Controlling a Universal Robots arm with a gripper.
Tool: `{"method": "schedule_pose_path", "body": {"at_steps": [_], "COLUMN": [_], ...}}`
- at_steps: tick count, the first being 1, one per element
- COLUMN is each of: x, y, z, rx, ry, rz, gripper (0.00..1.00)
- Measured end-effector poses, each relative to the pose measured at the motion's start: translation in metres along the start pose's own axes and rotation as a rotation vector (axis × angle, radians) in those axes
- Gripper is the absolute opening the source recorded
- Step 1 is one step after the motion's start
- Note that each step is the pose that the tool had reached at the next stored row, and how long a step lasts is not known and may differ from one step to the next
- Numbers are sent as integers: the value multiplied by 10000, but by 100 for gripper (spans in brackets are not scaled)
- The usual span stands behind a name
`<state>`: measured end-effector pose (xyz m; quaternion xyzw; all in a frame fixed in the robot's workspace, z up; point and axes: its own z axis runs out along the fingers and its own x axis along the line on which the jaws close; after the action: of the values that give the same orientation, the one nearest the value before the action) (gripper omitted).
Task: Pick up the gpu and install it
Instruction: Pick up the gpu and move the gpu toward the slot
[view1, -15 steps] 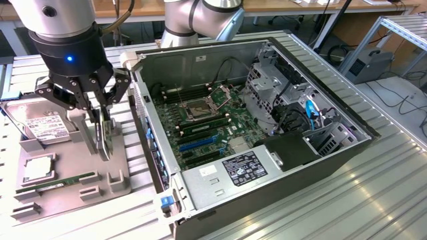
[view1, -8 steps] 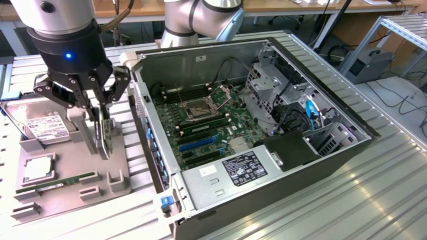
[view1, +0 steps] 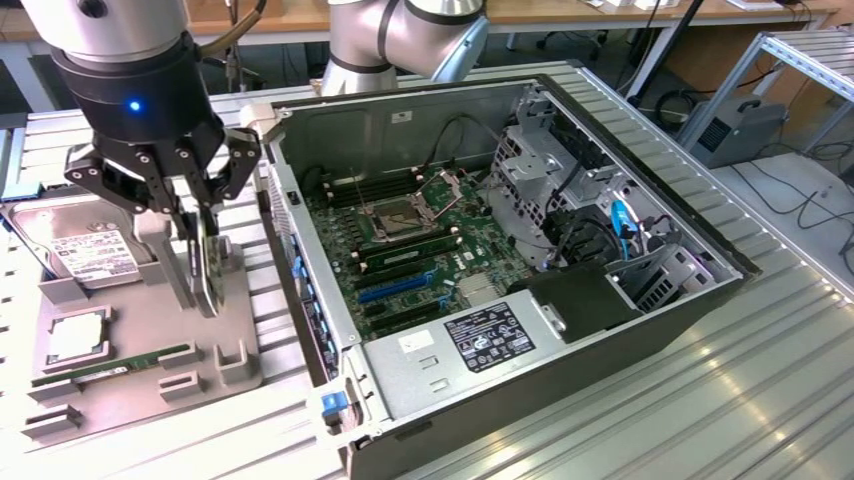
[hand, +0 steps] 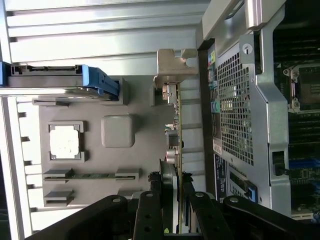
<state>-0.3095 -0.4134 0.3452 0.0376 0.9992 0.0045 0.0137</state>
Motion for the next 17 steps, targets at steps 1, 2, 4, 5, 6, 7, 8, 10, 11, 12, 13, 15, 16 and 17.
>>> {"method": "schedule_pose_path", "body": {"at_steps": [1, 2, 4, 5, 6, 7, 8, 10, 11, 12, 13, 15, 16, 17], "x": [0, 0, -1, -1, -1, -1, -1, -1, -1, -2, -2, -2, -2, -2], "y": [0, 0, 0, 0, 0, 0, 0, 0, 0, 1, 1, 1, 1, 1], "z": [-6, -11, -20, -26, -30, -35, -41, -50, -55, -60, -65, -78, -83, -88], "rx": [1, 1, 1, 0, 0, 0, 1, 0, 0, 0, 1, 0, 0, 1], "ry": [0, 1, 0, 0, 0, 0, 1, 0, 0, 0, 1, 0, 0, 0], "rz": [0, 0, 0, 0, 0, 0, 0, 0, 0, 0, 0, 0, 0, 0], "gripper": [27, 27, 27, 27, 27, 27, 27, 27, 27, 27, 27, 27, 27, 27]}}
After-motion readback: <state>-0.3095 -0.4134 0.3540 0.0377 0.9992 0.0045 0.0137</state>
